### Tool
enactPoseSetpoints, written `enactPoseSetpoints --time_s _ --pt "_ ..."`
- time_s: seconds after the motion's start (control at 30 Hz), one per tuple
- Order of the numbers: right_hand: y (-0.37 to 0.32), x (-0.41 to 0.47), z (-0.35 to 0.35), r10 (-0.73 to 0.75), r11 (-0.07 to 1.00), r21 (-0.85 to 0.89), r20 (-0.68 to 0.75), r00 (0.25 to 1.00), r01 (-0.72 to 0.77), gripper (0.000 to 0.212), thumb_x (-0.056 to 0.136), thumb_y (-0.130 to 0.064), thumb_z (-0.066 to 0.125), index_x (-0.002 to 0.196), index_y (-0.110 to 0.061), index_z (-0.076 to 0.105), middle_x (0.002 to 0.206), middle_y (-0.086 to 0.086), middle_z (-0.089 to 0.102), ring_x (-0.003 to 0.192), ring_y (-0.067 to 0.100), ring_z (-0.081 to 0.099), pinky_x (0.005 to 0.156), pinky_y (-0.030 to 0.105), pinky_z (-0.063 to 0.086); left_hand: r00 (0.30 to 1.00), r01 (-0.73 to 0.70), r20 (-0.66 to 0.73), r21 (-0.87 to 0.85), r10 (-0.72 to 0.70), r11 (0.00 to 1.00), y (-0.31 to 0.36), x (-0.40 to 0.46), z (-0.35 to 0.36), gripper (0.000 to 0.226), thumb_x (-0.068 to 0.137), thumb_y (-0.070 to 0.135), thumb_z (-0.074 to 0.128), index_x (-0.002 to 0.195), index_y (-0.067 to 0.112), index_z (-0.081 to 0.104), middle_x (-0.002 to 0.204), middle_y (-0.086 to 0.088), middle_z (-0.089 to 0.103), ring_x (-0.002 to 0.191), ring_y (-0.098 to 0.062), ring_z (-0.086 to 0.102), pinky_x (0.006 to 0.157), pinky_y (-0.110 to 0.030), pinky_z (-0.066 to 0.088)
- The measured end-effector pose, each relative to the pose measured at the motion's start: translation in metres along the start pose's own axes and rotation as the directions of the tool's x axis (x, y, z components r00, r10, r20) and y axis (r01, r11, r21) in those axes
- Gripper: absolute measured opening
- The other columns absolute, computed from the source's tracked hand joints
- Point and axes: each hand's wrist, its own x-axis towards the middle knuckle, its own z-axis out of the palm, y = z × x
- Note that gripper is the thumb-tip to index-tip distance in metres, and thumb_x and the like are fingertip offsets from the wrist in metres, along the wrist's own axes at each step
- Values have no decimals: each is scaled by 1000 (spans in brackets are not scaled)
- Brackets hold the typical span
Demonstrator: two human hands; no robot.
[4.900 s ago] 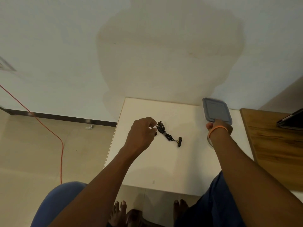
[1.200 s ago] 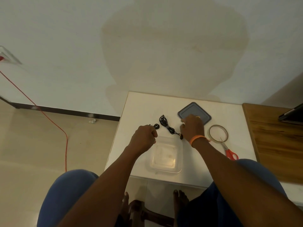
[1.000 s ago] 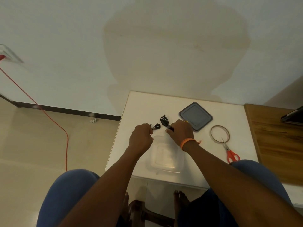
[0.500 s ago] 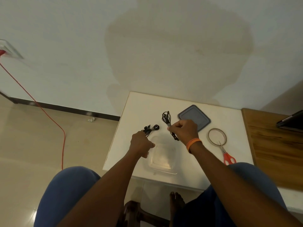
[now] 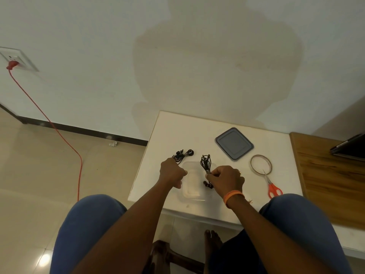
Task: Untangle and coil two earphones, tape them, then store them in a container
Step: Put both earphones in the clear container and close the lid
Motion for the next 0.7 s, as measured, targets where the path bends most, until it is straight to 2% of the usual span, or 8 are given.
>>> enactPoseSetpoints --time_s 0.13,0.2,0.33,0.37,0.47,0.57,0.63,0.7 --pt "1 -4 12 -64 966 -253 -45 997 50 27 80 -44 66 62 -23 64 76 -5 55 94 24 50 72 32 30 1000 -17 11 21 16 1000 0 2 2 28 76 10 78 94 -5 63 98 -22 71 86 -35 71 80 -47 60" --pt "1 -6 20 -89 950 -303 -46 995 71 22 76 -41 68 65 -22 63 87 -2 46 96 24 45 73 33 27 1000 3 5 15 -3 1000 0 4 3 30 76 11 78 97 -5 63 96 -23 71 82 -31 72 77 -46 61" --pt "3 -8 34 -168 884 -442 8 986 155 22 74 -45 64 75 -23 69 99 -1 39 98 23 37 74 34 23 1000 -2 4 -10 2 1000 2 4 5 18 83 11 72 81 4 56 77 -17 66 59 -27 70 50 -32 60" --pt "3 -8 36 -177 873 -460 9 984 161 23 74 -45 64 76 -23 70 100 0 40 99 24 37 74 35 23 1000 -3 3 -2 3 1000 1 3 5 18 83 11 72 82 3 56 77 -17 66 60 -28 70 49 -32 60" --pt "4 -7 39 -169 857 -494 1 986 147 27 72 -49 67 75 -22 71 104 1 42 101 26 36 75 36 23 999 3 37 41 -5 999 -1 4 4 27 80 15 77 94 -2 62 86 -18 70 74 -31 73 65 -44 63" --pt "3 -1 35 -104 872 -483 -30 994 77 40 65 -63 71 71 -23 71 103 1 41 100 26 36 75 37 26 999 11 33 41 -13 999 0 5 1 34 82 30 76 93 0 62 83 -14 70 66 -29 73 59 -43 62" --pt "3 0 32 -99 905 -421 -68 993 61 42 61 -66 73 73 -26 69 102 -1 41 99 24 38 78 37 29 997 -38 -66 143 47 989 2 9 -2 37 86 38 71 94 4 59 90 -11 69 71 -27 71 64 -37 60" --pt "3 0 32 -110 941 -333 -115 987 66 48 59 -66 75 84 -27 64 104 -1 42 99 23 40 81 37 33 965 -107 -197 295 170 949 2 12 -3 28 92 36 65 97 10 55 100 -9 65 81 -25 63 66 -34 50"
